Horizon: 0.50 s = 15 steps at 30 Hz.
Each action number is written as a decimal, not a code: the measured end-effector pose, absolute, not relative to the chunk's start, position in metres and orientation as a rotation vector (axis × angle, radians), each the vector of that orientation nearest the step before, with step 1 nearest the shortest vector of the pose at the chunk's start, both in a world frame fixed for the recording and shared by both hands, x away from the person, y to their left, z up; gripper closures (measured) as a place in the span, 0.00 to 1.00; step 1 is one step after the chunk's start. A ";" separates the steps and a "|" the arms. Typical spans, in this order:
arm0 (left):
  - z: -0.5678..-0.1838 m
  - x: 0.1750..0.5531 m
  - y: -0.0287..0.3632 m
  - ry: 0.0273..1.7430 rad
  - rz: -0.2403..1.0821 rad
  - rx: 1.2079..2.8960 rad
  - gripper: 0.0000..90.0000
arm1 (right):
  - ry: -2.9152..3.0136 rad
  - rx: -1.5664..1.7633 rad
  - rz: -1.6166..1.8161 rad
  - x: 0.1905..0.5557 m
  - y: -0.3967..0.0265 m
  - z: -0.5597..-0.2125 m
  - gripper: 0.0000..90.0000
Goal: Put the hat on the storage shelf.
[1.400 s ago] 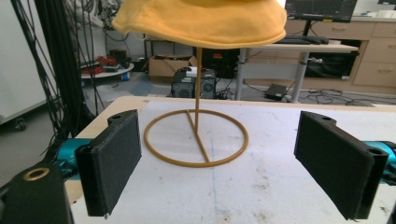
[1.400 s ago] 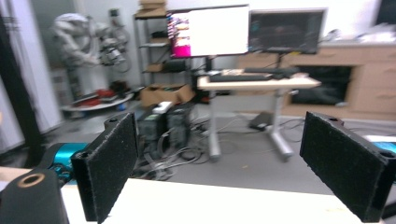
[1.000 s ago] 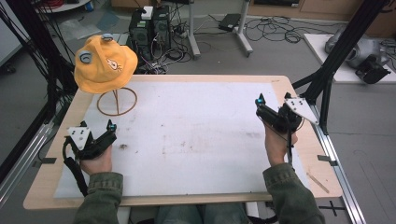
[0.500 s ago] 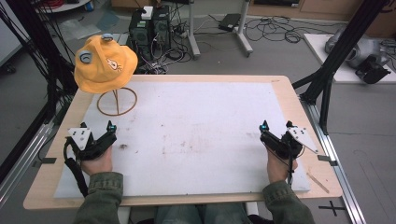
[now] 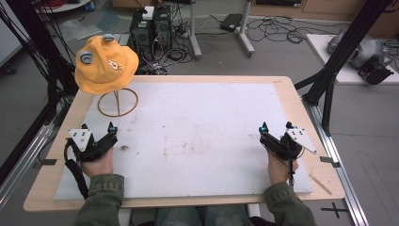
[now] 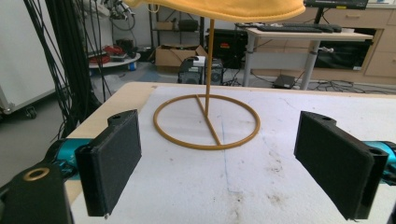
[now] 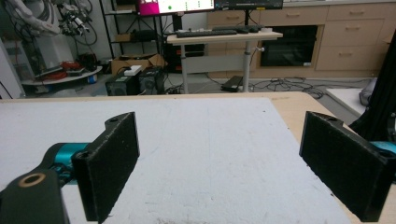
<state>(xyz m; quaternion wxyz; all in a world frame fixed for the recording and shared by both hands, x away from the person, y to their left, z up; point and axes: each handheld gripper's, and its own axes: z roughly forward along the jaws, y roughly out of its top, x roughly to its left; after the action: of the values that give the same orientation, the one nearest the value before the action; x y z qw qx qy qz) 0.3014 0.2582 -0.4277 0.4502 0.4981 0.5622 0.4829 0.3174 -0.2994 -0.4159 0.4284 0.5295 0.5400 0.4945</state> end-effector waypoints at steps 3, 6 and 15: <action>-0.427 0.301 0.258 1.385 1.196 1.232 0.17 | 1.355 1.322 1.232 0.319 -0.299 -0.417 0.13; -0.427 0.300 0.258 1.385 1.198 1.233 0.17 | 1.358 1.321 1.235 0.319 -0.299 -0.417 0.13; -0.427 0.301 0.257 1.384 1.192 1.235 0.17 | 1.367 1.330 1.237 0.321 -0.300 -0.418 0.13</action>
<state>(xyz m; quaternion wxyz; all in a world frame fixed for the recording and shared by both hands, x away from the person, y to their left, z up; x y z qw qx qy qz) 0.3014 0.2574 -0.4268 0.4512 0.4998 0.5602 0.4825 0.3208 -0.2997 -0.4180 0.4205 0.5309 0.5457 0.4935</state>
